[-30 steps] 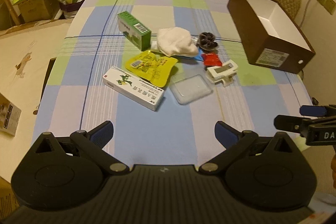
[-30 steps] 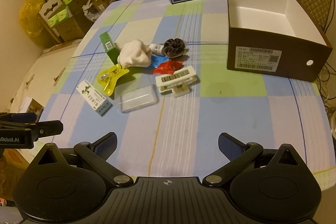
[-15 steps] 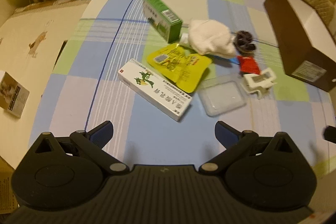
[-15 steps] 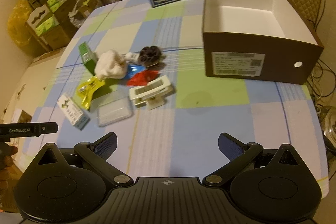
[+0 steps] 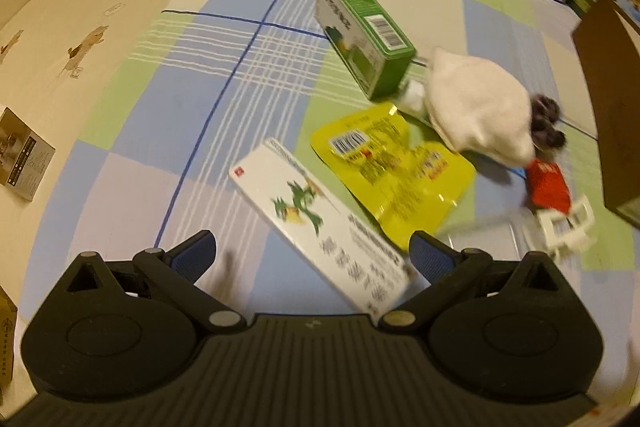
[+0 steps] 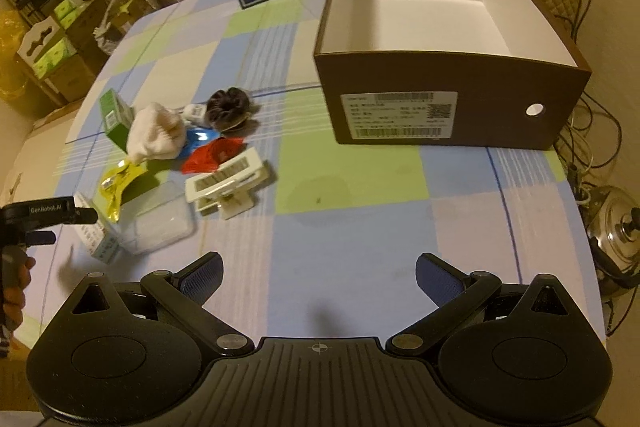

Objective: Organize objects
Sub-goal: 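Grasp the white bird medicine box with the left tool while the right tool grasps the white clip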

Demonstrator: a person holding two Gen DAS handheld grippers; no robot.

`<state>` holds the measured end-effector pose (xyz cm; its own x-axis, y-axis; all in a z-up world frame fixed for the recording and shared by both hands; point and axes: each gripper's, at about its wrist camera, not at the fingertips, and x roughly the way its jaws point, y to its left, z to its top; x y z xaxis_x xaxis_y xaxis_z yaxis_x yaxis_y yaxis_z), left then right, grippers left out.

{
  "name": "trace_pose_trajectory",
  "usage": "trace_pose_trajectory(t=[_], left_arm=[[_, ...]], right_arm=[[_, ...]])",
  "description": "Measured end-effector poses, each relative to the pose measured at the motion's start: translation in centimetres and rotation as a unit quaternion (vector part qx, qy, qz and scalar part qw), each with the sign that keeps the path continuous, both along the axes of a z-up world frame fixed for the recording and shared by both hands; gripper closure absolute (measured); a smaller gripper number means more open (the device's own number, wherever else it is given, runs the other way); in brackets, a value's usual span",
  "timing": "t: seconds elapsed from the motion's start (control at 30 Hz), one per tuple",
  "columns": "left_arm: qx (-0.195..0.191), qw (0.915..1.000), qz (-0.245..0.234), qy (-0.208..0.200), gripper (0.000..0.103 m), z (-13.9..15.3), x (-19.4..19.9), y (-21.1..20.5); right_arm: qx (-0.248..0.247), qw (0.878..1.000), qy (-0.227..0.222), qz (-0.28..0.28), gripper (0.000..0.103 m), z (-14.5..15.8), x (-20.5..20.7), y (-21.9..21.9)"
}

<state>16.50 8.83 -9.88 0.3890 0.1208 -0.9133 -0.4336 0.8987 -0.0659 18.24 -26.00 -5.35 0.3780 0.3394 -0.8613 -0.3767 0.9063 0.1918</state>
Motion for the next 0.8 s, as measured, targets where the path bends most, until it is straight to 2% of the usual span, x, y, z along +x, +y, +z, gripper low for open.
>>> trace_pose_trajectory(t=[0.23, 0.47, 0.63, 0.8], left_arm=[[0.013, 0.9999, -0.004, 0.007, 0.005, -1.3, 1.3, 0.6], [0.013, 0.9998, -0.001, 0.014, 0.013, -2.2, 0.5, 1.6], [0.011, 0.9997, 0.007, 0.021, 0.022, -2.5, -0.7, 2.5], [0.019, 0.9995, 0.010, 0.021, 0.026, -2.4, -1.4, 3.0]], right_arm=[[-0.002, 1.000, 0.006, 0.000, 0.002, -0.7, 1.5, 0.4], [0.019, 1.000, 0.009, 0.010, 0.003, -1.5, 3.3, 2.6], [0.037, 0.999, 0.028, 0.001, 0.018, -2.9, 5.1, 5.0], [0.071, 0.994, 0.079, -0.018, 0.038, -5.1, 6.6, 7.1]])
